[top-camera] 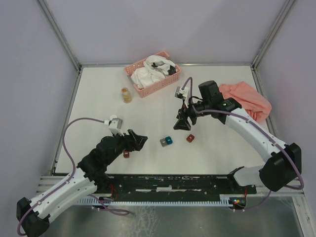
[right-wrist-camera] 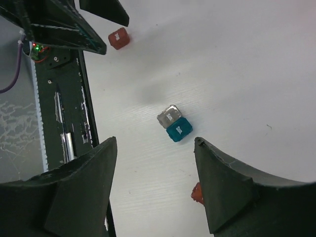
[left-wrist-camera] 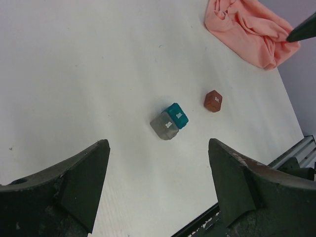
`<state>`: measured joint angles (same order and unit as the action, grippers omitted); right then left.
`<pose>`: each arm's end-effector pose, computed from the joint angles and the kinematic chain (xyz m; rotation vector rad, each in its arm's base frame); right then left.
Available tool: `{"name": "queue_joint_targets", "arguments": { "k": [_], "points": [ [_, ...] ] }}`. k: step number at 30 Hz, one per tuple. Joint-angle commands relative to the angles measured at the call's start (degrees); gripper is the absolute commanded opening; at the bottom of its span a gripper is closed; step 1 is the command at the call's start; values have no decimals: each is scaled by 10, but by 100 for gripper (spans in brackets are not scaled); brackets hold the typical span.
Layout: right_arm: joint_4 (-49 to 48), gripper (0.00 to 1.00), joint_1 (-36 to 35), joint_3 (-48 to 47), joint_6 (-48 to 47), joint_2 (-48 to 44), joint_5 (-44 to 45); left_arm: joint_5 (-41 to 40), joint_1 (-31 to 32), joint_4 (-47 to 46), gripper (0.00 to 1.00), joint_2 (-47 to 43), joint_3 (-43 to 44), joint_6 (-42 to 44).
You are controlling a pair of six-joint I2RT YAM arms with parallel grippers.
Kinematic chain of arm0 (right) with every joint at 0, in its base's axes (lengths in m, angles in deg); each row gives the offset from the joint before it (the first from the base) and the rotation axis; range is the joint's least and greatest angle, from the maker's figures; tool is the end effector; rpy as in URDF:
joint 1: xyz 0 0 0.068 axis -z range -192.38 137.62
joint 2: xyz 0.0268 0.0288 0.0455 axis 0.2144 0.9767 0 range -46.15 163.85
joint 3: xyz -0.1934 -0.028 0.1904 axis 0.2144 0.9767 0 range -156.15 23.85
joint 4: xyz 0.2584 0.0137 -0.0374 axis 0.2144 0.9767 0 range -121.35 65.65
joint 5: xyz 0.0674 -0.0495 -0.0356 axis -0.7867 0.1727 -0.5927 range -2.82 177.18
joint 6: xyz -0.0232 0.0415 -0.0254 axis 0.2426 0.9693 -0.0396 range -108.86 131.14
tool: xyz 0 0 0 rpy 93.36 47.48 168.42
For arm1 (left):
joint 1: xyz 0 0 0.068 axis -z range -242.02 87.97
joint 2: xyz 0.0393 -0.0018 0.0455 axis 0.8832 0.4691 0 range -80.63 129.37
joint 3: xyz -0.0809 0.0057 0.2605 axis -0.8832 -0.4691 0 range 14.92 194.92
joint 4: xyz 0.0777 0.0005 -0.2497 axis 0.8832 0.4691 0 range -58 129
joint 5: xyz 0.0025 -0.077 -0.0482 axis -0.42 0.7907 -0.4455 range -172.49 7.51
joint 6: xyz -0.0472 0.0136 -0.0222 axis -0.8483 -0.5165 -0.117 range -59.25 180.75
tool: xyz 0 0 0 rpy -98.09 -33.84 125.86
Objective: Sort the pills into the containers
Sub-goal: Close the pill container at the center of the board.
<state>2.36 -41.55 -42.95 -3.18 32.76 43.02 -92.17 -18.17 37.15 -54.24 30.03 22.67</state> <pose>0.2418 0.1633 0.3085 -1.1926 1.9774 1.0360 0.1053 -0.0928 0.2109 -0.0249 1.9380 -0.8248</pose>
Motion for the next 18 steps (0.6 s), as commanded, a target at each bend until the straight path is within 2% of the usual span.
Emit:
{"name": "queue_joint_targets", "arguments": {
  "k": [1, 2, 6, 10, 11, 18],
  "points": [
    [-35, 73, 2, 12, -24, -58, -56, -41, 1, 76, 87, 11, 56, -34],
    [-52, 73, 2, 18, -20, -70, -63, -50, 1, 89, 87, 14, 63, -38],
    [-74, 87, 1, 12, -12, -85, -105, -91, 1, 142, 86, 34, 87, -68],
    [-66, 92, 2, -13, 18, -60, -146, -166, 1, 204, 86, 60, 103, -150],
    [-85, 100, 1, -4, 32, -61, -150, -179, 1, 216, 86, 69, 107, -168],
    [-47, 99, 1, 36, -27, -97, -121, -251, 1, 316, 85, 157, 154, -250]
  ]
}}
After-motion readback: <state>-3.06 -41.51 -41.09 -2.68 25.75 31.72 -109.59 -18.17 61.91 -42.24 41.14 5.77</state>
